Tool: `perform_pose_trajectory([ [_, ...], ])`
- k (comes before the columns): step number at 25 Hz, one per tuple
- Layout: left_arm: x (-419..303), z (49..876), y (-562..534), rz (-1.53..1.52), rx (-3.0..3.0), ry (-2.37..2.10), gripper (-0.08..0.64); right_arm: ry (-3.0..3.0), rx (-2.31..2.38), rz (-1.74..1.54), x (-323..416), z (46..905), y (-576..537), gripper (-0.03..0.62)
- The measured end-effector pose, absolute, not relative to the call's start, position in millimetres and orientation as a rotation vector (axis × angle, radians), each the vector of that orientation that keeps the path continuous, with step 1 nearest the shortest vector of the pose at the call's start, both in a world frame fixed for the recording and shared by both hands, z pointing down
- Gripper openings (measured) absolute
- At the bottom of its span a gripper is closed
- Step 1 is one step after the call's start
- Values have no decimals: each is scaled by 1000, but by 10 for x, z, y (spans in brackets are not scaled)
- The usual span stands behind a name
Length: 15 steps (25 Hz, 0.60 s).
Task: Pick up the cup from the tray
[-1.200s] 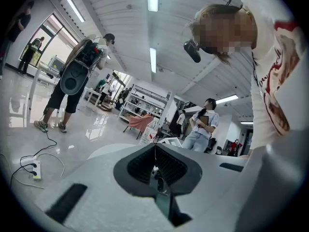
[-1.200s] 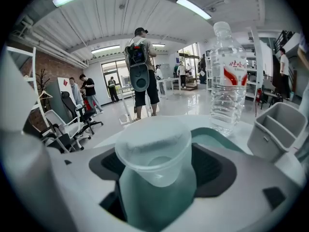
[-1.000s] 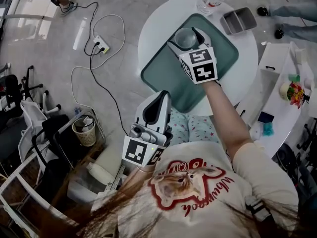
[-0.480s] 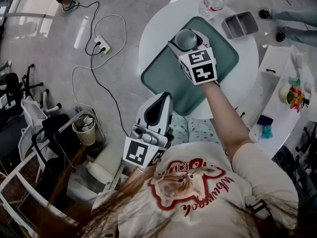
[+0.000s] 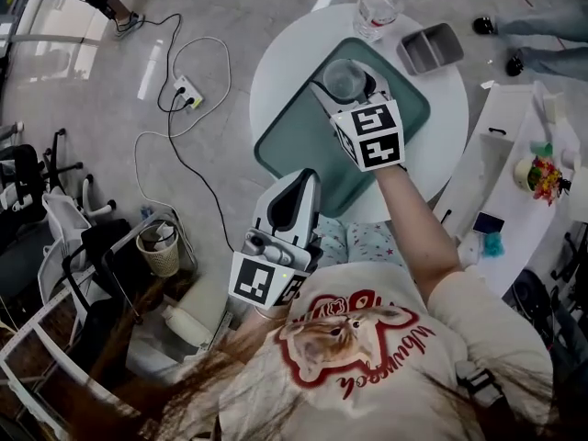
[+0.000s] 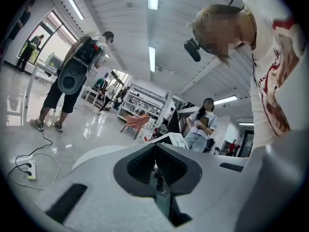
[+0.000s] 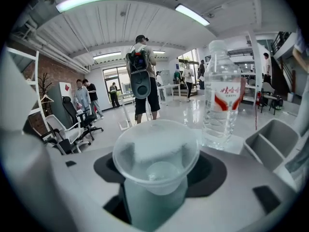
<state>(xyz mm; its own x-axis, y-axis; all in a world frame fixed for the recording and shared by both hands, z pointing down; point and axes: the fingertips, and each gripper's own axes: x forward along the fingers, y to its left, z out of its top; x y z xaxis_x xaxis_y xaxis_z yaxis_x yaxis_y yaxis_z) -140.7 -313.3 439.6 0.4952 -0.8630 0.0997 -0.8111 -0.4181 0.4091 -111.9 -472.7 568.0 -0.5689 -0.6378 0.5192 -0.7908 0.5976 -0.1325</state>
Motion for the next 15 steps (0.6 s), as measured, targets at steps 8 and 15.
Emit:
perform_pose_trajectory([
  [8, -1379, 4092, -3251, -199, 2398, -1399, 14, -2432, 1222, 508, -836, 4967, -4547, 327],
  [15, -1381, 3873, -3317, -188, 2479, -1441, 14, -2460, 1231, 437, -651, 4375, -4445, 327],
])
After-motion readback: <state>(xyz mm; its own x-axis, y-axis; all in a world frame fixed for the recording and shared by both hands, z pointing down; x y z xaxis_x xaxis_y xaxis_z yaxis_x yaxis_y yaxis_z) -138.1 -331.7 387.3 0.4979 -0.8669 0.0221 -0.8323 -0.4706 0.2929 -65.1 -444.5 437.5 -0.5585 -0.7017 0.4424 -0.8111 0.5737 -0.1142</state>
